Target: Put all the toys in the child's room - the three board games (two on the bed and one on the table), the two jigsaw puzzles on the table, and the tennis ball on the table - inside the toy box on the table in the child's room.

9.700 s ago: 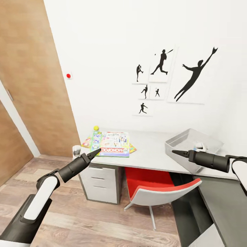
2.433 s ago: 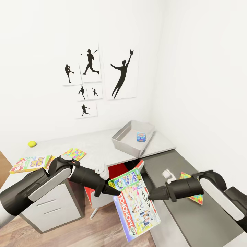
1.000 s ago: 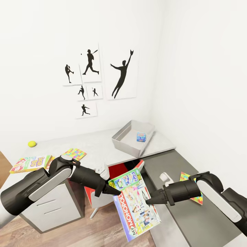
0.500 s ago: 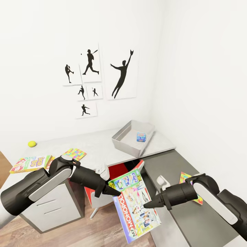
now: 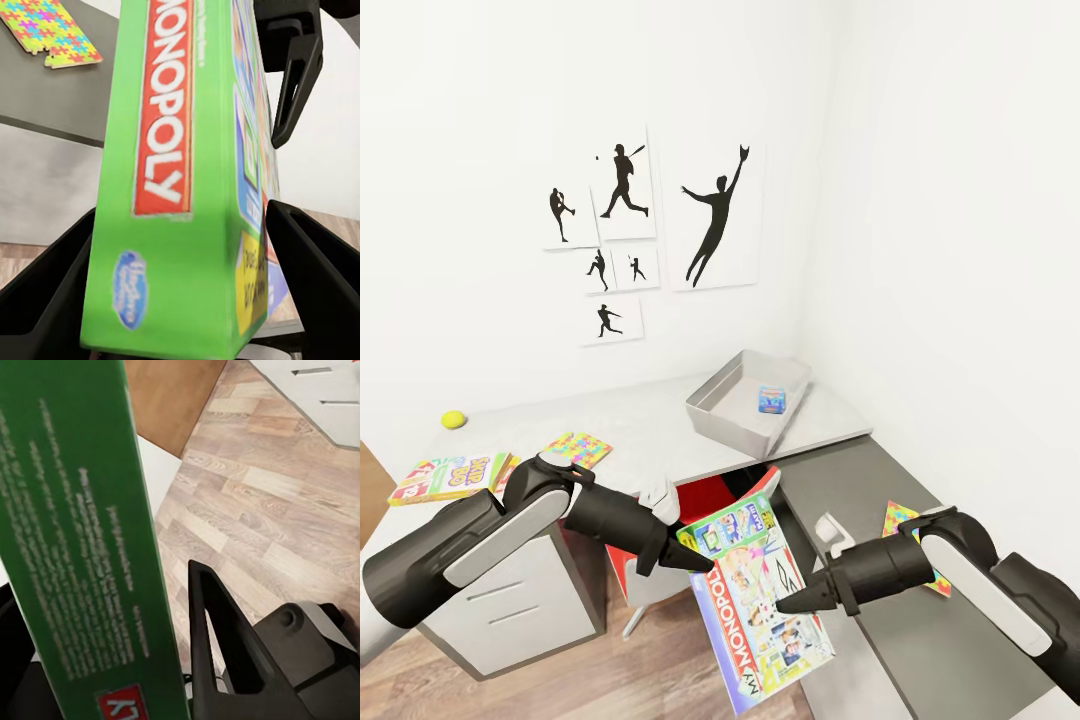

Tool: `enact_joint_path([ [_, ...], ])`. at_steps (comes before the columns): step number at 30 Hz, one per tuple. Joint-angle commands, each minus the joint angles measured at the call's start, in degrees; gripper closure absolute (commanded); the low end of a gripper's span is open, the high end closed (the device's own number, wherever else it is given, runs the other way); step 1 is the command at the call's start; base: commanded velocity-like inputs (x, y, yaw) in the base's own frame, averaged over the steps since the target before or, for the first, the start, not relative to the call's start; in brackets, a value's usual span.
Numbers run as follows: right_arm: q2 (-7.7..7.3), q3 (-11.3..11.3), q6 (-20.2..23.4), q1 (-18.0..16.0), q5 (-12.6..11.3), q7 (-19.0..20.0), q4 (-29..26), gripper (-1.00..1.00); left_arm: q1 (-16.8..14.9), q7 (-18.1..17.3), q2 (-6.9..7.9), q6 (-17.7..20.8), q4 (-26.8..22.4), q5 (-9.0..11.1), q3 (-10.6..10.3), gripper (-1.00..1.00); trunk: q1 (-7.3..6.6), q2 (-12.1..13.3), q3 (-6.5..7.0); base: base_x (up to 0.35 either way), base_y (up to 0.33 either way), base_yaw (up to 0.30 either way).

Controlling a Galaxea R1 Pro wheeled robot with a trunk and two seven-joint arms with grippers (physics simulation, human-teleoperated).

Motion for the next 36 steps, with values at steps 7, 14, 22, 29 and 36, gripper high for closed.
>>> enact_joint_path([
  [7, -0.06, 0.13, 0.96, -0.06, -1.42, 0.26, -0.04, 1.00, -0.12, 0.14, 0.00, -0.81, 0.09, -1.72, -0.01, -1.00, 0.04, -0.13, -0.13, 0.000, 0.000, 0.000],
  [14, -0.08, 0.14, 0.96, -0.06, -1.42, 0.26, -0.04, 1.00, -0.12, 0.16, 0.00, -0.81, 0.09, -1.79, 0.03, -1.00, 0.04, -0.13, -0.13, 0.000, 0.000, 0.000],
  [22, -0.08, 0.14, 0.96, -0.06, -1.42, 0.26, -0.04, 1.00, -0.08, 0.18, 0.00, -0.81, 0.14, -1.86, 0.05, -1.00, 0.04, -0.13, -0.13, 0.000, 0.000, 0.000],
  [29, -0.08, 0.13, 0.96, -0.06, -1.42, 0.26, -0.04, 1.00, -0.05, 0.22, -0.02, -0.81, 0.16, -1.87, -0.02, -1.00, 0.04, -0.13, -0.13, 0.000, 0.000, 0.000],
  [36, -0.12, -0.06, 0.96, -0.08, -1.40, 0.26, -0.04, 1.00, 0.11, 0.36, 0.09, -0.84, 0.51, -2.01, 0.00, -1.00, 0.04, -0.13, -0.13, 0.000, 0.000, 0.000],
])
